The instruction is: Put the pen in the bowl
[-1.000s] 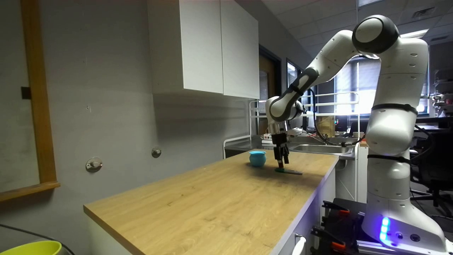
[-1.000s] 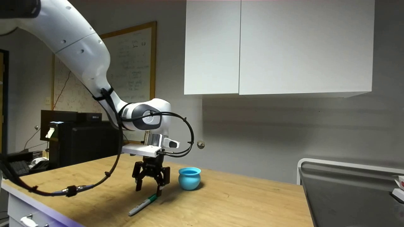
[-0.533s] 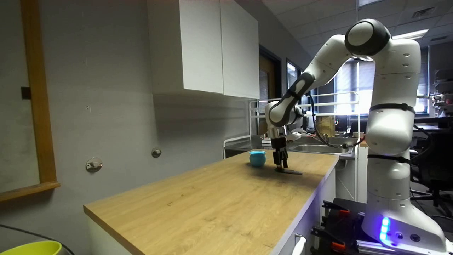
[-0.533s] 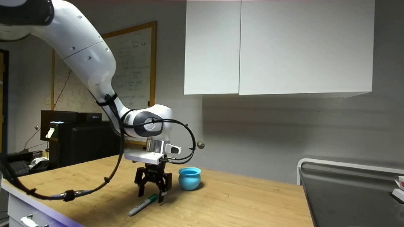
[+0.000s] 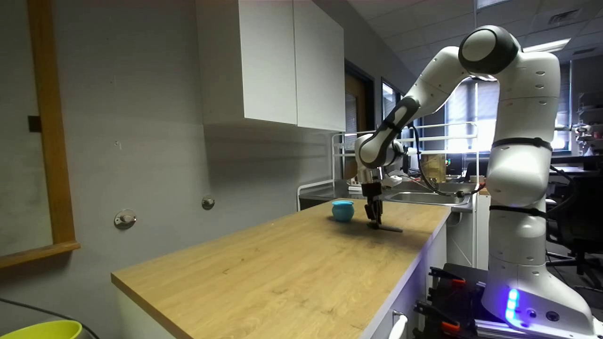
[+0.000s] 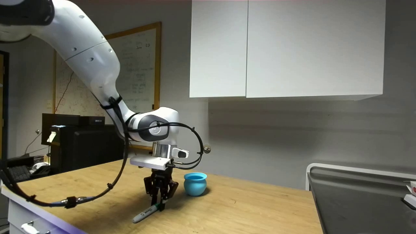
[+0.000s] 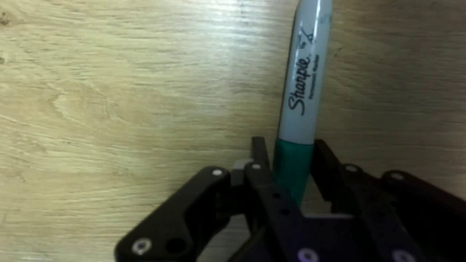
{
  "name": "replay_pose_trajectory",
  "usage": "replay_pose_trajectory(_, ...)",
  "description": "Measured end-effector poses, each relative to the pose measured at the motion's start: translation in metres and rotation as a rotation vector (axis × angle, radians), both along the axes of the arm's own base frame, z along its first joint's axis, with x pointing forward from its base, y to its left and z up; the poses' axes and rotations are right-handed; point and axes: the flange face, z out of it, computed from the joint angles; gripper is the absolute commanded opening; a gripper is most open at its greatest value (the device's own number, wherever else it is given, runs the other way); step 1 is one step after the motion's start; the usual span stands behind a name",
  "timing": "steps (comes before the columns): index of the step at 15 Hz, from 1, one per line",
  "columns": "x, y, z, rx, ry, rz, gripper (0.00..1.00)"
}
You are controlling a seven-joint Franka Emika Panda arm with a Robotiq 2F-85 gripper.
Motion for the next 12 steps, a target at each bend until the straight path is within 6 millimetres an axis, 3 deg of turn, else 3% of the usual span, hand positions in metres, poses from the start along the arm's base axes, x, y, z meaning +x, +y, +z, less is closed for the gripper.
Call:
replay_pose_trajectory(7, 0.0, -0.002, 0.008, -0.006, -0.018, -0.002, 0.08)
replay_pose_trajectory(12, -0.002, -0.001, 0.051, -0.022, -0.1, -0.007, 0.08)
